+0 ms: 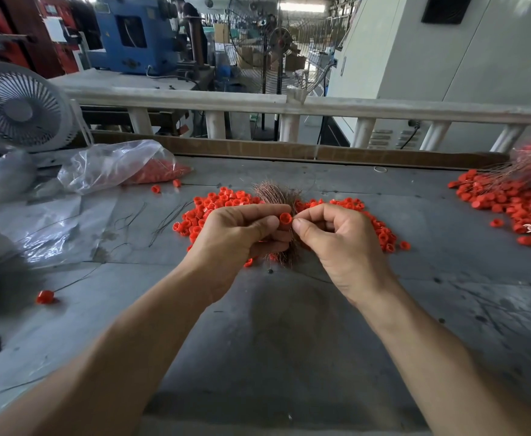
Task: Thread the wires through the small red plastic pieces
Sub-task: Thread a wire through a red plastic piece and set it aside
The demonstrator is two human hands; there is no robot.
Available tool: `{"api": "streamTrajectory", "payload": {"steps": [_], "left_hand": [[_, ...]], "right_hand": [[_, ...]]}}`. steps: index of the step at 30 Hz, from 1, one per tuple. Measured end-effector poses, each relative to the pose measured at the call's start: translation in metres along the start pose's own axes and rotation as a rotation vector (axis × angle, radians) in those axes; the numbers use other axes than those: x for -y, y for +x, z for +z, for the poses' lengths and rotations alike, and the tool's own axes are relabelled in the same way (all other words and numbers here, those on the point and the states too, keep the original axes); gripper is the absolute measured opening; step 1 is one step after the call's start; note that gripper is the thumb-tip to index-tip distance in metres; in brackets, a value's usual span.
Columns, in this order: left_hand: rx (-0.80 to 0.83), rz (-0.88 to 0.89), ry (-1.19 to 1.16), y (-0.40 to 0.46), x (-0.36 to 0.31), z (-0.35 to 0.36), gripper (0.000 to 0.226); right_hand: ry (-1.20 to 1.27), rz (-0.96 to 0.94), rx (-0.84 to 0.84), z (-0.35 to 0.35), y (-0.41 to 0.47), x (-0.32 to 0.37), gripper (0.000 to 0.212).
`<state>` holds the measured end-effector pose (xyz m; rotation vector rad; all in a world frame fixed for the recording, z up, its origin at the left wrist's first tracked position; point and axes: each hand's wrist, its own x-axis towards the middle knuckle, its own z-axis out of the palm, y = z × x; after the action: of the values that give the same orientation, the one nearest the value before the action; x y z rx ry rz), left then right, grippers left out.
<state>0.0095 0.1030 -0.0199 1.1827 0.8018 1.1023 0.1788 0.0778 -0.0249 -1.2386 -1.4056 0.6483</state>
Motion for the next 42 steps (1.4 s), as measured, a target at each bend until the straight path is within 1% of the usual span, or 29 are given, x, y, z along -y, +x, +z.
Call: {"api": "streamTrajectory", "payload": {"steps": [7,13,17,24,28,33,36,38,40,42], "left_hand": [[-0.016,-0.015,-0.017,0.000,-0.001,0.001,0.024],[-0.028,-0.043,-0.108,-0.001,-0.004,0.003,0.022],[-0.023,-0.062,-0.185,-0.002,-0.007,0.004,0.022],[-0.013,-0.015,-0.190,-0.002,-0.006,0.004,0.020],[-0.010,-0.014,-0.159,-0.004,-0.005,0.004,0.019],[0.004,-0.052,-0.208,-0.005,-0.007,0.007,0.019],[-0.004,-0.061,-0.230,-0.005,-0.009,0.006,0.019],[-0.017,-0.060,-0.226,-0.005,-0.009,0.005,0.019],[-0.037,-0.056,-0.210,-0.004,-0.009,0.004,0.018],[-0.056,-0.056,-0.201,-0.004,-0.008,0.003,0.018]], "right_hand": [[0.009,0.023,0.004,0.000,0.000,-0.001,0.012],[0.162,0.117,0.051,0.001,-0.002,0.002,0.017],[0.205,0.155,0.071,0.002,-0.001,0.002,0.022],[0.257,0.178,0.101,0.005,0.000,-0.003,0.022],[0.255,0.192,0.130,0.008,-0.001,-0.004,0.020],[0.234,0.188,0.162,0.005,-0.003,-0.003,0.023],[0.165,0.178,0.189,0.001,-0.002,-0.002,0.021],[0.087,0.166,0.150,-0.001,0.001,-0.003,0.016],[-0.068,0.132,0.003,-0.008,0.006,-0.005,0.010],[-0.293,0.090,-0.162,-0.021,0.013,-0.008,0.007]]}}
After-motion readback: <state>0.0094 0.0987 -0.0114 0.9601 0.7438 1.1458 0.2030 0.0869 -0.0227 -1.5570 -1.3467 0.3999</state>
